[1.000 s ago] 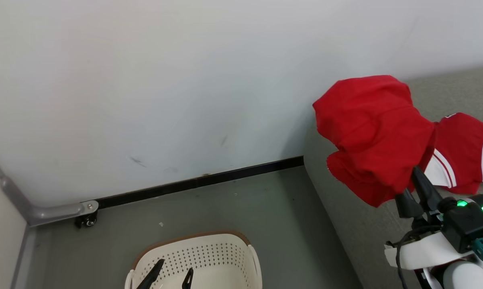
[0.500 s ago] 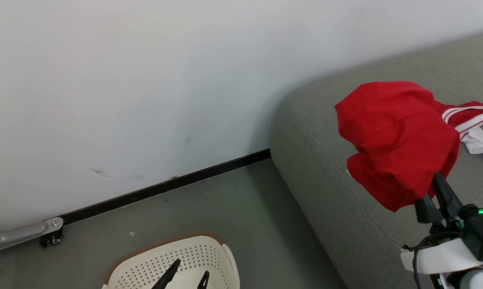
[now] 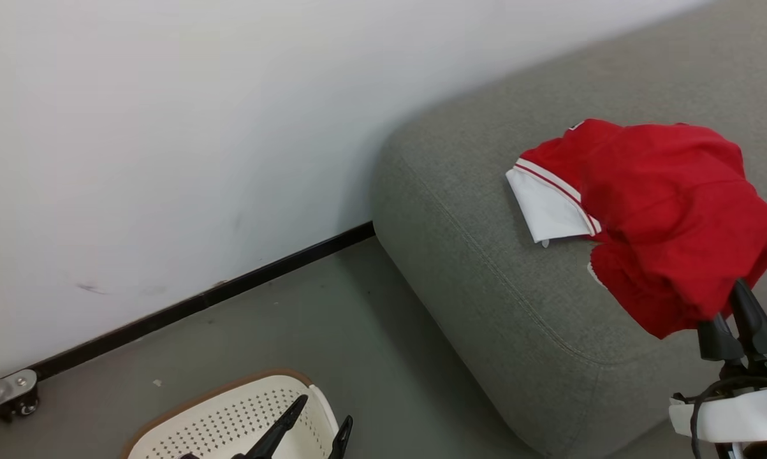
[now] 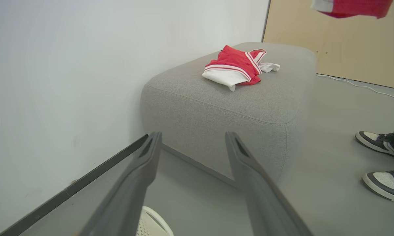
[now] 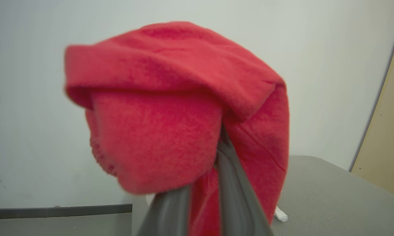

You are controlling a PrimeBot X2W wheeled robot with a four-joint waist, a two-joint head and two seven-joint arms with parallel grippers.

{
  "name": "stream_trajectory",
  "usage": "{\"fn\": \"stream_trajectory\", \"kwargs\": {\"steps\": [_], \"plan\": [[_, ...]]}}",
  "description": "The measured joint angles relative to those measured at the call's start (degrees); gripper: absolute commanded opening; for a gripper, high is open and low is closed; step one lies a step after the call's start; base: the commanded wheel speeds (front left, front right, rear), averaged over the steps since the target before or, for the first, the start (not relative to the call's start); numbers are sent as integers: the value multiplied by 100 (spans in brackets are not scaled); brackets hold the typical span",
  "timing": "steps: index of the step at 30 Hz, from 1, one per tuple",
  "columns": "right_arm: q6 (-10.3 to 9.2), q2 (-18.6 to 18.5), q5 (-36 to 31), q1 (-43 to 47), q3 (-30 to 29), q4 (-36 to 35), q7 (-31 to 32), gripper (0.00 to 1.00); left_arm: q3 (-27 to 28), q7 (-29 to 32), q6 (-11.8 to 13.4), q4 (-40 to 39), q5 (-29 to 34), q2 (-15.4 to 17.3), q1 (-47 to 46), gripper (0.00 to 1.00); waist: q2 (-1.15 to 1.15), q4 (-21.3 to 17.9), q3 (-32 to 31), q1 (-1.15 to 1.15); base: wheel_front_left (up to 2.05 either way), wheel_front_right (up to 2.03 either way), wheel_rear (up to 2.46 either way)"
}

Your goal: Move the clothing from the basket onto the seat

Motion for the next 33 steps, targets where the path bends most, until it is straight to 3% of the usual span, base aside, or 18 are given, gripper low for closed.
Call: {"fn": "stream_trajectory", "kwargs": {"steps": [20,33], "plan": [[0,29,489,210,-601,-201,0,0,-144,0,-94,-37,109,5,-348,100,0,-600,464,0,7,7,7],[0,34,691,195,-666,-204,0,0,15,0,-96,-120,109,91,-442,100,0,-793,654,0,23,23,23]]}}
